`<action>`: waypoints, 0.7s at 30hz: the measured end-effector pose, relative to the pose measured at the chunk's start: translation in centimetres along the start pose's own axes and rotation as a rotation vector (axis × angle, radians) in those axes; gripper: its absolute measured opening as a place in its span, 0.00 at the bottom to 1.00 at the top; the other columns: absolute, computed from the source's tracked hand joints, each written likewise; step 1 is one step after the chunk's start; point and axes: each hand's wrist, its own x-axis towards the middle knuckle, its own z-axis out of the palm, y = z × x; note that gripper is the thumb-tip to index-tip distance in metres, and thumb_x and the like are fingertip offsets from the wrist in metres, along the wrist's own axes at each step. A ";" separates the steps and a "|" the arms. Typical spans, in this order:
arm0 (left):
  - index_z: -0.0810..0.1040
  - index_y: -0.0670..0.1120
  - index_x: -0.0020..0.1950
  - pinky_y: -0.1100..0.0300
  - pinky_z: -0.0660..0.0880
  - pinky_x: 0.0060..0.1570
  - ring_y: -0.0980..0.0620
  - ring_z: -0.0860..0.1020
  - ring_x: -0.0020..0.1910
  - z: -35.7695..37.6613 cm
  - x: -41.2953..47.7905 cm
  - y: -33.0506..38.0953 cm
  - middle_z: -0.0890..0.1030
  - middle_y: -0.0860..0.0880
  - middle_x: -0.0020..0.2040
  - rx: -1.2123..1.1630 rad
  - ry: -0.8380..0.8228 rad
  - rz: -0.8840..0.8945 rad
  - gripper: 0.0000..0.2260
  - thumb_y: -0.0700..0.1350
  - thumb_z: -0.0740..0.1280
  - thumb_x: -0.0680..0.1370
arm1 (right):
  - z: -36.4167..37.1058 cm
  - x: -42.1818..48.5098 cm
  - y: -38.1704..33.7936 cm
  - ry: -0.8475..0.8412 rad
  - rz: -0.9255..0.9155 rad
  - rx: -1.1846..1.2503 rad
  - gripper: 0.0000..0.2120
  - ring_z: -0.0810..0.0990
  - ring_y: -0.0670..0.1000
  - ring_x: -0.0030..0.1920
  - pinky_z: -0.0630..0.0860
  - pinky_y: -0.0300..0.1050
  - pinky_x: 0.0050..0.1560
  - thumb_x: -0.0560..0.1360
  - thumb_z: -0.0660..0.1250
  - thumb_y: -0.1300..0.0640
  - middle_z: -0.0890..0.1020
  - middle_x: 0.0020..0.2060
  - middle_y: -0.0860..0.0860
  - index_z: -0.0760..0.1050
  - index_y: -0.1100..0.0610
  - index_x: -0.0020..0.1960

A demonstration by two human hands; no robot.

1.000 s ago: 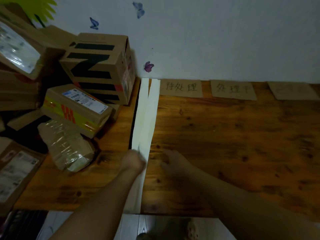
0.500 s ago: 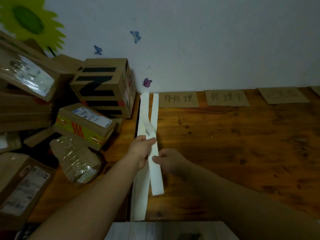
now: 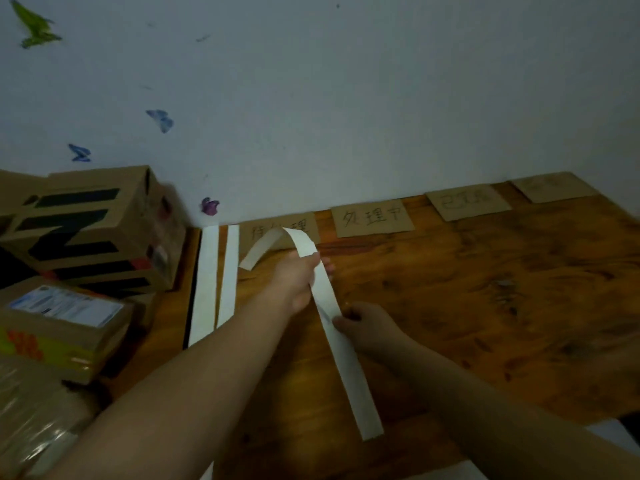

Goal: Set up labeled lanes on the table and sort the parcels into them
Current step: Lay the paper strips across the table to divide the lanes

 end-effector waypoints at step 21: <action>0.72 0.46 0.65 0.56 0.75 0.46 0.47 0.75 0.53 6.7 15.0 4.0 0.76 0.45 0.57 0.280 -0.139 -0.001 0.14 0.37 0.60 0.79 | -6.5 7.7 8.1 -0.183 0.175 -0.280 0.04 0.75 0.43 0.43 0.74 0.34 0.43 0.80 0.61 0.52 0.75 0.47 0.46 0.72 0.51 0.53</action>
